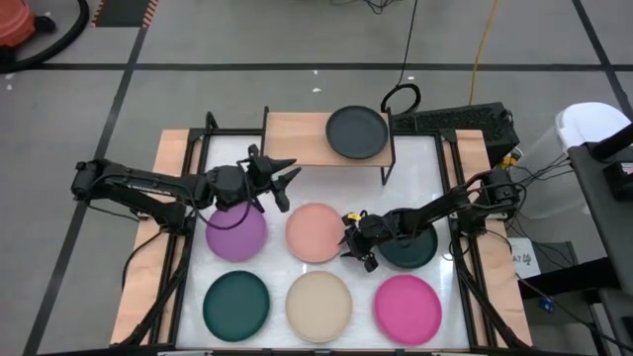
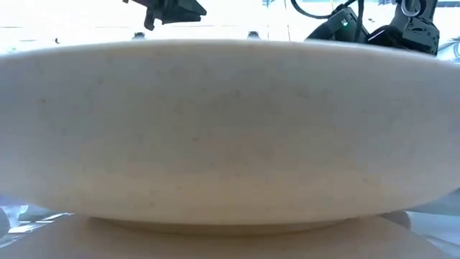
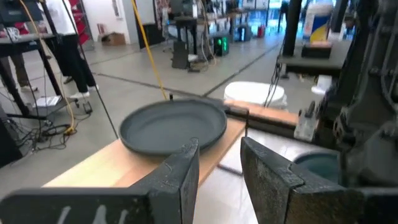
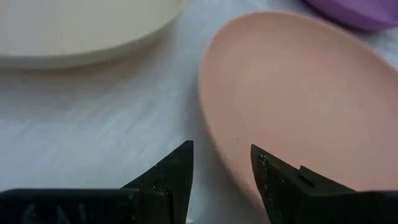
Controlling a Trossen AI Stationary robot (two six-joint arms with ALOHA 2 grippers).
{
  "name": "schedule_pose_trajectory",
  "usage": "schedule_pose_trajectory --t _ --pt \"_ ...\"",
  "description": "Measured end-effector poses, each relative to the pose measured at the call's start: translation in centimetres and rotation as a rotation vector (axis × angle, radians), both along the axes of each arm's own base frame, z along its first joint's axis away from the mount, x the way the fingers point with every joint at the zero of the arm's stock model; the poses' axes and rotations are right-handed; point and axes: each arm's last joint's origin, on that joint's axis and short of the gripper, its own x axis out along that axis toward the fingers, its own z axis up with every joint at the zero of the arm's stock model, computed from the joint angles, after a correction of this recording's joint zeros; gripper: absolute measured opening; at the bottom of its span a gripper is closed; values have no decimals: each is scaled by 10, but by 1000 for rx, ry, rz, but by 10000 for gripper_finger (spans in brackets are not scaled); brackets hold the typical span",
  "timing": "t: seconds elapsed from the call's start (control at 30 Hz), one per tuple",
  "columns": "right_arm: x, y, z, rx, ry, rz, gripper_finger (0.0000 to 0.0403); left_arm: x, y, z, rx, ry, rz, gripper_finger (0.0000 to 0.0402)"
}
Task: Place and stack plates onto a shelf
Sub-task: Stack the light orange plate on top of the black plate on the shelf
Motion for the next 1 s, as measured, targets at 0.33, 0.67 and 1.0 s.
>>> schedule_pose_trajectory --t 0.33,0.67,1.0 --pt "1 -1 -3 -25 -5 -35 109 9 1 -10 -1 34 5 124" --pt "1 -1 -1 -10 -5 -50 6 8 1 -8 -19 8 7 124" --pt "-14 11 60 47 -146 -15 2 3 0 3 -40 -76 5 124"
